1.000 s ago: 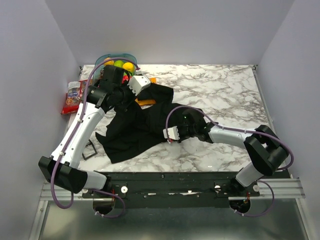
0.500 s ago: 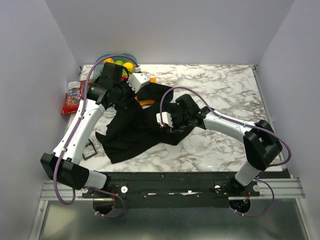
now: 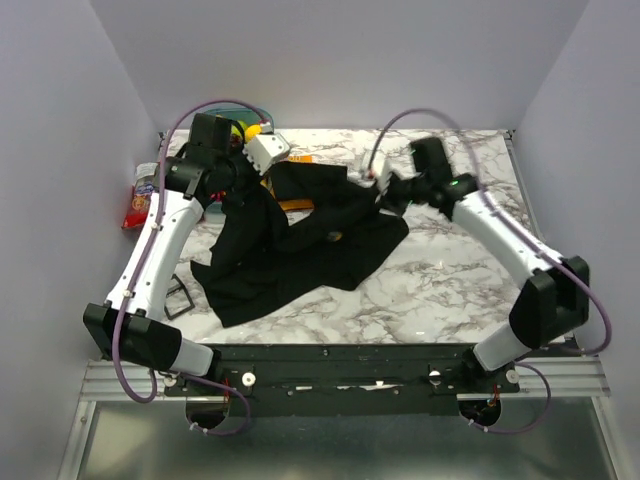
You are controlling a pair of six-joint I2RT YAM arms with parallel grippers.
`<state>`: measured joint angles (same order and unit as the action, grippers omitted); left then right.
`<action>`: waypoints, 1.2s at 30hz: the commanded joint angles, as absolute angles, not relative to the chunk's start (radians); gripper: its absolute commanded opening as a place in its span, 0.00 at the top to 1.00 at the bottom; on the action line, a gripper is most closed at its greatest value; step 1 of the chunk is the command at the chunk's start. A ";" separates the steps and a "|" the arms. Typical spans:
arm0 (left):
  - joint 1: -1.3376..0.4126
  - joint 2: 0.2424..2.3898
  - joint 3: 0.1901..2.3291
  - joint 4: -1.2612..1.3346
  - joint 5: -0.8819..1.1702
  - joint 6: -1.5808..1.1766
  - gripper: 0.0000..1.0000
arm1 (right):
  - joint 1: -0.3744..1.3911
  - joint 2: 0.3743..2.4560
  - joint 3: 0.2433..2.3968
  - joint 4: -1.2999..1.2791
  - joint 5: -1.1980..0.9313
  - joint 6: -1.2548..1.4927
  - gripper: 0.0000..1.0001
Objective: Remove the brooch from the garment
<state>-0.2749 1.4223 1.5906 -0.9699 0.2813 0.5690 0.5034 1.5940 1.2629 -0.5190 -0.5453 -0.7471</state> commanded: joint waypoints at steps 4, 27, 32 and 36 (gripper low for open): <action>-0.236 1.431 1.810 -0.858 0.337 0.623 1.00 | 0.262 1.398 1.648 -0.719 -0.514 -0.725 0.99; -0.238 1.155 2.151 -0.750 0.426 0.473 1.00 | 0.229 0.920 2.061 -0.959 -0.041 -0.698 1.00; -0.239 1.192 2.074 -0.779 0.546 0.446 1.00 | 0.229 0.882 1.871 -0.902 -0.124 -0.715 1.00; -0.239 1.187 1.881 -0.795 0.513 0.462 1.00 | 0.227 0.831 1.601 -0.826 -0.164 -0.690 1.00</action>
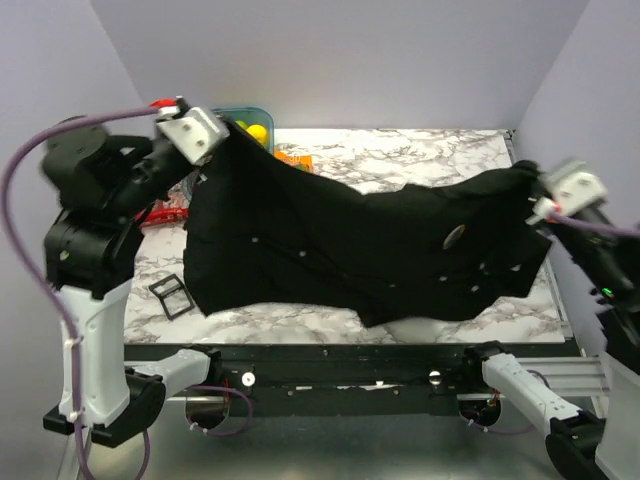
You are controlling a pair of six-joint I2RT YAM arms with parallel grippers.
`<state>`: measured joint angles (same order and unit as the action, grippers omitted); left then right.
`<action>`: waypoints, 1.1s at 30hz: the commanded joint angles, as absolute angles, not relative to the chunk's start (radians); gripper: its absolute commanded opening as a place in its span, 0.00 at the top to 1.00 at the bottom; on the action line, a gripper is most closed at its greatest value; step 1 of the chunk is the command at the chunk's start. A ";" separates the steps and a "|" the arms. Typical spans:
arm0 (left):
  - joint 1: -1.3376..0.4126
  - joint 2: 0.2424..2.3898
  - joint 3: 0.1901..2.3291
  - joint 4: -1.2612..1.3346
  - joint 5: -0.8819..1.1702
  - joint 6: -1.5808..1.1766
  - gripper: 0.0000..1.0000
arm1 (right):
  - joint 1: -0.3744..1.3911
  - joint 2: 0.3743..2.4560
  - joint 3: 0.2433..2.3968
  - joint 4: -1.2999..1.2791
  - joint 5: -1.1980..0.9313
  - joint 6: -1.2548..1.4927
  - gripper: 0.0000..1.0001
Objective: Remove the brooch from the garment
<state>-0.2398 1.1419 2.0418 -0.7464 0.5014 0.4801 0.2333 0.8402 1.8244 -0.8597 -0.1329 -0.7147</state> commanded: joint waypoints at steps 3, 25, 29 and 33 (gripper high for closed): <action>-0.239 1.196 1.682 -0.778 0.465 0.498 1.00 | 0.227 0.825 1.379 -0.772 -0.187 -0.624 1.00; -0.238 1.732 1.558 -0.541 -0.132 0.491 1.00 | 0.115 1.722 1.452 -0.433 -0.126 -0.572 1.00; -0.238 1.747 1.577 -0.584 -0.175 0.474 1.00 | 0.115 1.824 1.561 -0.433 -0.115 -0.561 0.96; -0.236 1.729 1.578 -0.652 -0.138 0.486 0.71 | 0.114 1.865 1.644 -0.480 -0.147 -0.560 0.46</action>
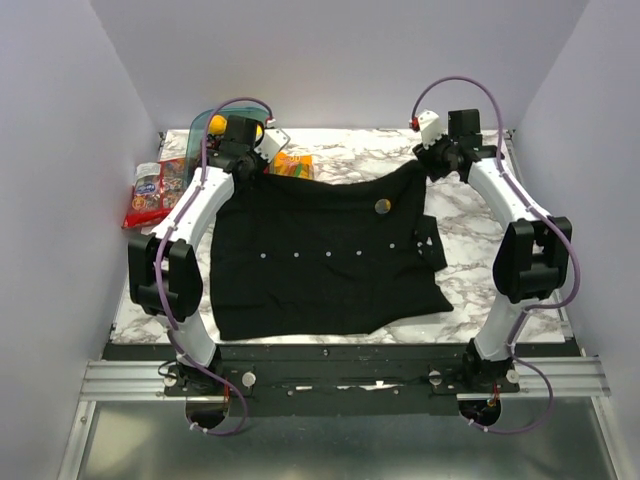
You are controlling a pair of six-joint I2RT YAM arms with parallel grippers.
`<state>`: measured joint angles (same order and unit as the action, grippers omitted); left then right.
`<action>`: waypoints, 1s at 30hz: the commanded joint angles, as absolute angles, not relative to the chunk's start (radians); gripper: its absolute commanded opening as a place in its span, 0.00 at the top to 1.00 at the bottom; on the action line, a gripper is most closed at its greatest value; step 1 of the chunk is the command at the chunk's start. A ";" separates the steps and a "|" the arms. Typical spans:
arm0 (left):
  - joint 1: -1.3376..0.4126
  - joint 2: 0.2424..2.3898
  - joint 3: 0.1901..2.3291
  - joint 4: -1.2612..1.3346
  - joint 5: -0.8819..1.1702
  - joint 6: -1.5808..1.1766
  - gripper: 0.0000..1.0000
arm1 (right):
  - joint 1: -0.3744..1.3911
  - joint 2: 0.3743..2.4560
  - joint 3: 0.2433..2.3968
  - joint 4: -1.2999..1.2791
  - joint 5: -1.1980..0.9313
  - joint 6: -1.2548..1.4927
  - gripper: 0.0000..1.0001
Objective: Remove the brooch from the garment
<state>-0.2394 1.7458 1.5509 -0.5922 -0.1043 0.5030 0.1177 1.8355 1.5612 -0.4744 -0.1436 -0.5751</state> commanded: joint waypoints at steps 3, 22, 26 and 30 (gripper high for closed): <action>-0.238 1.684 1.556 -0.649 -0.132 0.454 0.53 | 0.114 1.830 1.649 -0.497 -0.215 -0.593 0.42; -0.268 1.496 1.206 -0.747 0.285 0.558 0.46 | 0.210 1.852 1.295 -0.827 -0.347 -1.292 0.55; -0.270 1.486 1.192 -0.727 0.314 0.540 0.46 | 0.189 1.752 1.129 -0.830 -0.272 -1.376 0.56; -0.270 1.488 1.177 -0.715 0.328 0.537 0.46 | 0.121 1.716 1.042 -0.822 -0.165 -1.433 0.59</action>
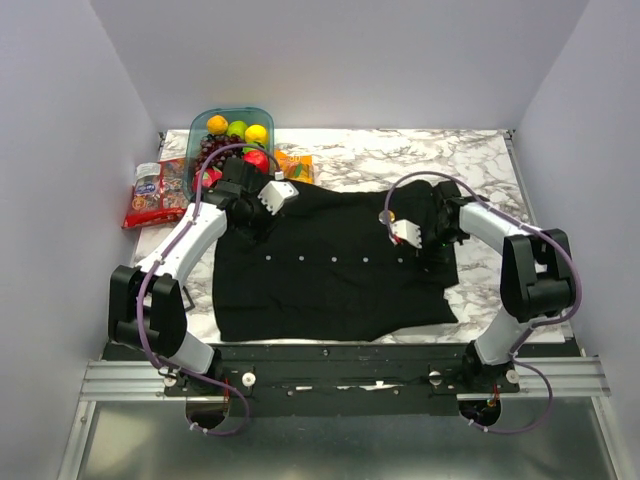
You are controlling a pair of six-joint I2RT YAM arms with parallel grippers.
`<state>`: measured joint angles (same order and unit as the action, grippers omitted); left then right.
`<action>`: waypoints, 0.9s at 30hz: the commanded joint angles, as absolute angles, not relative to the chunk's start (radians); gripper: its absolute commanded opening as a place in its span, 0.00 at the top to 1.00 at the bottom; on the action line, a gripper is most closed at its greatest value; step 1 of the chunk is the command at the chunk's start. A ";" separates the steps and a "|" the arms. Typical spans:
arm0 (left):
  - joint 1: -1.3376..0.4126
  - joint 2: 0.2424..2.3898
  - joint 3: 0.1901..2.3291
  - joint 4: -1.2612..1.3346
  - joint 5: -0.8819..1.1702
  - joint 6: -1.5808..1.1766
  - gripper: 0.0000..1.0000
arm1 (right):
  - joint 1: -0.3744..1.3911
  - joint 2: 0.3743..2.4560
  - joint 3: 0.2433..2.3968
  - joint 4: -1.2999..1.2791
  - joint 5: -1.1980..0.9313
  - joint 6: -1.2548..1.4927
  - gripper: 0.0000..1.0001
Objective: Remove the brooch from the garment
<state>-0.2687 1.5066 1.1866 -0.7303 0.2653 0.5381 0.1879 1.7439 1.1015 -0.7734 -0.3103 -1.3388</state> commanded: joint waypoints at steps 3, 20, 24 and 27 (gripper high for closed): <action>-0.270 1.486 1.173 -0.713 0.342 0.534 0.46 | 0.019 1.770 1.095 -0.854 -0.117 -1.449 0.62; -0.270 1.502 1.215 -0.753 0.433 0.482 0.46 | 0.204 1.882 1.411 -0.517 -0.381 -1.218 0.32; -0.270 1.496 1.224 -0.739 0.420 0.468 0.46 | 0.232 1.947 1.440 -0.421 -0.279 -1.135 0.28; -0.270 1.499 1.226 -0.736 0.411 0.466 0.46 | 0.256 1.976 1.439 -0.400 -0.220 -1.141 0.28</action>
